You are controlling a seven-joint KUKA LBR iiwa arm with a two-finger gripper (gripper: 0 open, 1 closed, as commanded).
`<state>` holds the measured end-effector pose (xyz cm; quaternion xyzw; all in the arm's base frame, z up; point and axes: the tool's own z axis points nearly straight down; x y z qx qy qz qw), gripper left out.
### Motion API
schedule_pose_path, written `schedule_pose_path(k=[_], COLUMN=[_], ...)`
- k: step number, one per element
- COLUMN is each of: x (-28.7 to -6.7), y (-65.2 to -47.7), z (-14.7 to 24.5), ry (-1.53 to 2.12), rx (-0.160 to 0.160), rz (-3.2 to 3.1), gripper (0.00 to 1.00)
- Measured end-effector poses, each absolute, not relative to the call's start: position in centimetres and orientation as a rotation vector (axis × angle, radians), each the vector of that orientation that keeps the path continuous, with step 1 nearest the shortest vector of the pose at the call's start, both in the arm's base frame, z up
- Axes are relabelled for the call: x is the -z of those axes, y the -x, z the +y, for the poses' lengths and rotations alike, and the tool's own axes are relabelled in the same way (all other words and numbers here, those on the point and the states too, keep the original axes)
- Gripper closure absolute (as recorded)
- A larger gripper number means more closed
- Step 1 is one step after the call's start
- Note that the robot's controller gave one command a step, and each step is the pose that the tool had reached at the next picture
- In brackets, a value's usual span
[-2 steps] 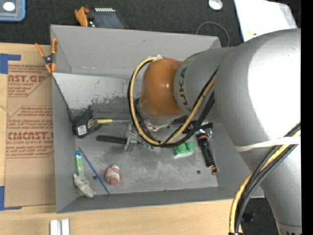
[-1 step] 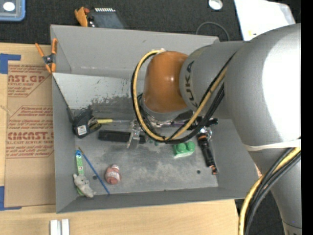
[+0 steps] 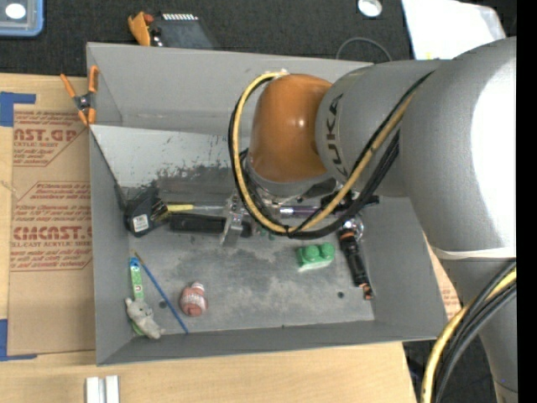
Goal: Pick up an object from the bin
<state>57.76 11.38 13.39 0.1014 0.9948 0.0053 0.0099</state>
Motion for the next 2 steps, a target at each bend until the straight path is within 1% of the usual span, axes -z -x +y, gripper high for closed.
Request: schedule_pose_path(k=[1,2], x=[-15.1,-17.1], y=[-57.5,-57.7], z=[11.4,11.4], ry=[-0.317,-0.316], rx=[-0.014,-0.018], rz=[3.113,3.107], gripper=[1.0,1.0])
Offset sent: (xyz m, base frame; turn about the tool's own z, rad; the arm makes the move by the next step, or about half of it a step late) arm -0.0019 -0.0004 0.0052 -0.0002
